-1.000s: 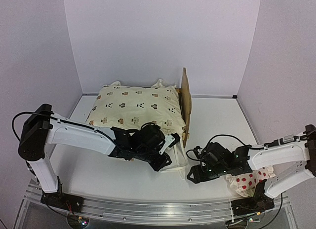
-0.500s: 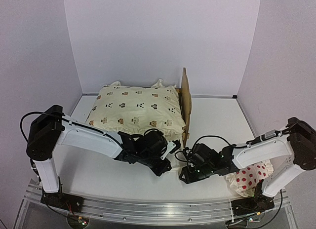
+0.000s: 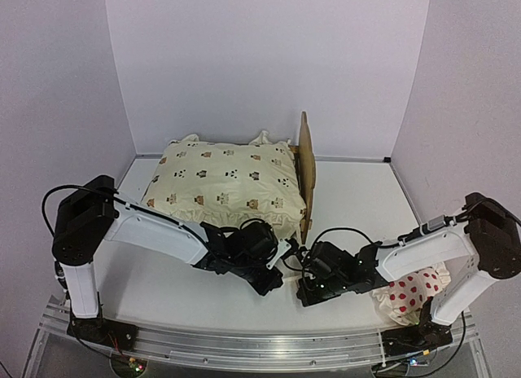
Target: Set up the pet bed
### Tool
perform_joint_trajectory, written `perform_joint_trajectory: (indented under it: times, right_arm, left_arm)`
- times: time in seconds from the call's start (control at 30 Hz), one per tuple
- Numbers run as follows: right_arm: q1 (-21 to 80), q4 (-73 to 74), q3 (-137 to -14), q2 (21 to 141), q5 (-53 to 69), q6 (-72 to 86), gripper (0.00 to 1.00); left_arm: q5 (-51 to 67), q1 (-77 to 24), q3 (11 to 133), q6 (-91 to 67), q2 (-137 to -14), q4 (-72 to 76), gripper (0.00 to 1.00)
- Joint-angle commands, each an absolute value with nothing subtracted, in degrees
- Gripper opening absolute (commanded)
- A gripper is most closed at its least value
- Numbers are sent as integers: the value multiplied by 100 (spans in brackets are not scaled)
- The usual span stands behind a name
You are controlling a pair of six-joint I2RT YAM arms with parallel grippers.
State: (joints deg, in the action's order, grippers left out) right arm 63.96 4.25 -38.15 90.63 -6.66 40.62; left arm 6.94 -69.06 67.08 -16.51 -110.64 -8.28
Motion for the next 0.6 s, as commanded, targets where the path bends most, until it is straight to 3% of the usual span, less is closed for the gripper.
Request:
perform_joint_trajectory:
  times: [0.0,0.57]
  right_arm:
    - [6425,404,-3809,9016,-807,4092,0]
    - [6427,679,-3375,7989,-573,4214,0]
  left_arm:
    - [674,-6862,6689,-1661,-11298,-539,8]
    - [673,-6613,6628,-1644,-11570,-296,6]
